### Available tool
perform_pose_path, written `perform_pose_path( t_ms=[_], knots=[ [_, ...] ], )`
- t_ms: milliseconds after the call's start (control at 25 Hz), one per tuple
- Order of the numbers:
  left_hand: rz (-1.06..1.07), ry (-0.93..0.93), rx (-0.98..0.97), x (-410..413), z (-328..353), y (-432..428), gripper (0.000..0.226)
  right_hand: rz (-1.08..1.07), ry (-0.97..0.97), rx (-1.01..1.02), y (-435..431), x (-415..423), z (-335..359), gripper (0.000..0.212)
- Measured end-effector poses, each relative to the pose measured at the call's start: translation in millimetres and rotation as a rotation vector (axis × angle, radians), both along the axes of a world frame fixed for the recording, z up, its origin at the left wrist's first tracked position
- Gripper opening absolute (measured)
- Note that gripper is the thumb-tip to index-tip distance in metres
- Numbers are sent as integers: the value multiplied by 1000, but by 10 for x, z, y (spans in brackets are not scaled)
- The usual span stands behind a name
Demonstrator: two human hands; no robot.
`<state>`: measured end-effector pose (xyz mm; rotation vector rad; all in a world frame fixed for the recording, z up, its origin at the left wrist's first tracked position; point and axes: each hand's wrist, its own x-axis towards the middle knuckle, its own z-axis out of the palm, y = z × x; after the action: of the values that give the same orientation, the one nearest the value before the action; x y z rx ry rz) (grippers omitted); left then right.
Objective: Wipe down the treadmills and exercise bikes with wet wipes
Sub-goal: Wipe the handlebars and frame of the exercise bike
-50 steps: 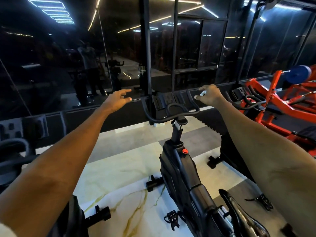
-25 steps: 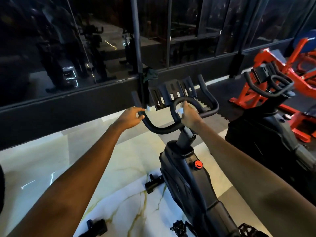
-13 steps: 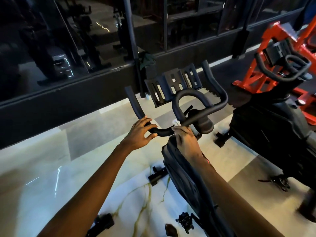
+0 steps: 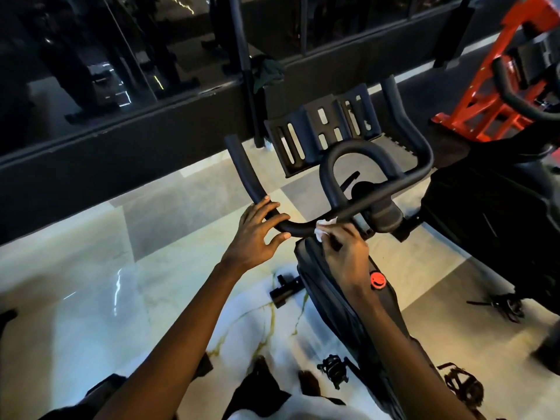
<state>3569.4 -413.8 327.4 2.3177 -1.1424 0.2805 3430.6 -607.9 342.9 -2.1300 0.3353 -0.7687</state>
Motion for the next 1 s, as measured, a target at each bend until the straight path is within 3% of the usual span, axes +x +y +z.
perform_pose_path(
  t_ms=[160,360,520,600,680,720,800,920,1000],
  knots=[
    [-94,-77,-21,176,31,88,37,-265,-50,358,209,65,-137,15],
    [-97,-129,-75,573,57,247,36,-504,-288,1242,707,310,-129,14],
    [-178,-146,-77,848,96,326,36,-348,-230,1791,839,527,-166,22],
    [-262,-162,-39,942,98,384,38,-302,-315,1935,851,585,-246,7],
    [-317,-164,-28,1028,102,417,40,-275,-391,1985,903,524,-265,48],
    [-327,-164,-39,1071,102,436,41,-276,-411,1967,981,473,-245,49],
    [-295,-155,-84,1157,128,455,46,-355,-367,1808,1143,425,-167,19],
    [-185,-109,-141,1325,251,439,58,-572,-389,1374,1285,416,-105,13],
    [-134,-78,-150,1431,345,418,65,-650,-375,944,1321,395,-93,12]
  ],
)
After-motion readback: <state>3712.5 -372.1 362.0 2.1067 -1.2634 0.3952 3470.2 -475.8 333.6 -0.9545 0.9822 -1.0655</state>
